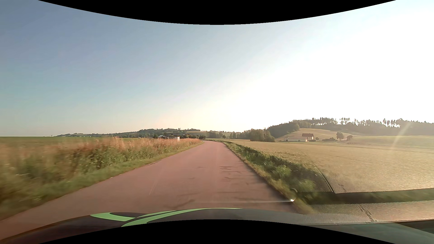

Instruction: Follow the waypoints while adhering to traffic rules and regulations

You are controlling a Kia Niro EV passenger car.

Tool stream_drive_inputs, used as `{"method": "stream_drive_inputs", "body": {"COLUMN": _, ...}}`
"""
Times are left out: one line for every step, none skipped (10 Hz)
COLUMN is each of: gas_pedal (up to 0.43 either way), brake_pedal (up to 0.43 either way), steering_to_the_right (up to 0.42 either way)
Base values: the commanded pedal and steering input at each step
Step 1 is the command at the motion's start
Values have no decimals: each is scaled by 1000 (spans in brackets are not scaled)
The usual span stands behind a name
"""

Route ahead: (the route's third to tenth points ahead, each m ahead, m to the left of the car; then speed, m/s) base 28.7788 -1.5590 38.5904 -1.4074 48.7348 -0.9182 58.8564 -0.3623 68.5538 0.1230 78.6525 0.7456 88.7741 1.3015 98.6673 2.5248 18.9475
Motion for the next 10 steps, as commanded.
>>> {"method": "stream_drive_inputs", "body": {"gas_pedal": 118, "brake_pedal": 0, "steering_to_the_right": -2}}
{"method": "stream_drive_inputs", "body": {"gas_pedal": 118, "brake_pedal": 0, "steering_to_the_right": -4}}
{"method": "stream_drive_inputs", "body": {"gas_pedal": 118, "brake_pedal": 0, "steering_to_the_right": -4}}
{"method": "stream_drive_inputs", "body": {"gas_pedal": 118, "brake_pedal": 0, "steering_to_the_right": -4}}
{"method": "stream_drive_inputs", "body": {"gas_pedal": 118, "brake_pedal": 0, "steering_to_the_right": -4}}
{"method": "stream_drive_inputs", "body": {"gas_pedal": 118, "brake_pedal": 0, "steering_to_the_right": -3}}
{"method": "stream_drive_inputs", "body": {"gas_pedal": 118, "brake_pedal": 0, "steering_to_the_right": -2}}
{"method": "stream_drive_inputs", "body": {"gas_pedal": 118, "brake_pedal": 0, "steering_to_the_right": -1}}
{"method": "stream_drive_inputs", "body": {"gas_pedal": 118, "brake_pedal": 0, "steering_to_the_right": 0}}
{"method": "stream_drive_inputs", "body": {"gas_pedal": 118, "brake_pedal": 0, "steering_to_the_right": 0}}
